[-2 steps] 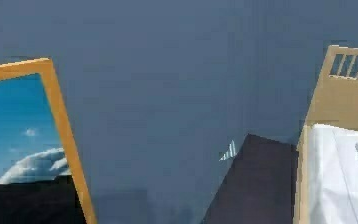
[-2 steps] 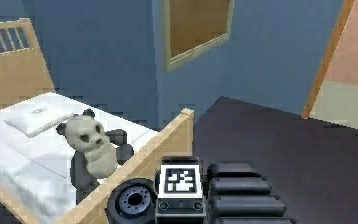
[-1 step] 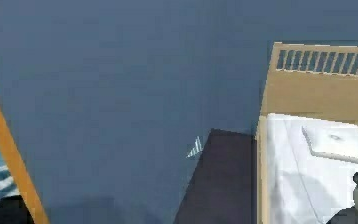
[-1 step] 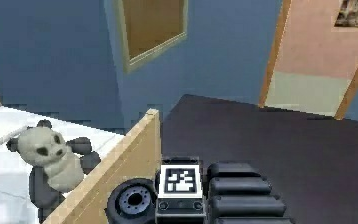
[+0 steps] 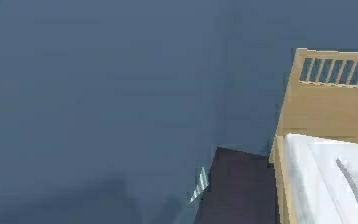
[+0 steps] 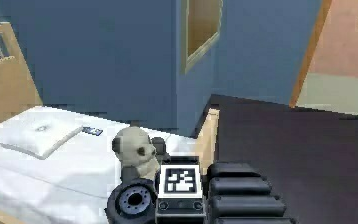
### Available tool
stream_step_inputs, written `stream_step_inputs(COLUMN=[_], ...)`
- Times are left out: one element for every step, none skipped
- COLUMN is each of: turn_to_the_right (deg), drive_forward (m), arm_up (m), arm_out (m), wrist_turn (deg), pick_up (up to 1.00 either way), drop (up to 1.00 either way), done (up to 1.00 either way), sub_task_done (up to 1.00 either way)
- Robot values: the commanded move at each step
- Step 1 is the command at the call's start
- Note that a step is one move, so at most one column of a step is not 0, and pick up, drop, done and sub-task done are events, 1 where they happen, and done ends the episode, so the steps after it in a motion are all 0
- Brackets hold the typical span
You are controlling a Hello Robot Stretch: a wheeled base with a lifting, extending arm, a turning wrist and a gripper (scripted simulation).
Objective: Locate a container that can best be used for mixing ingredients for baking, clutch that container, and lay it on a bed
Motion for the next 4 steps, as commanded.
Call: stream_step_inputs(turn_to_the_right=[21.0, 0.0, 24.0, 0.0], drive_forward=[0.0, 1.0, 0.0, 0.1], arm_up=[0.0, 0.0, 0.0, 0.0], arm_out=[0.0, 0.0, 0.0, 0.0], wrist_turn=[0.0, 0.0, 0.0, 0.0], pick_up=[0.0, 0.0, 0.0, 0.0], drop=[0.0, 0.0, 0.0, 0.0], done=[0.0, 0.0, 0.0, 0.0], sub_task_done=[0.0, 0.0, 0.0, 0.0])
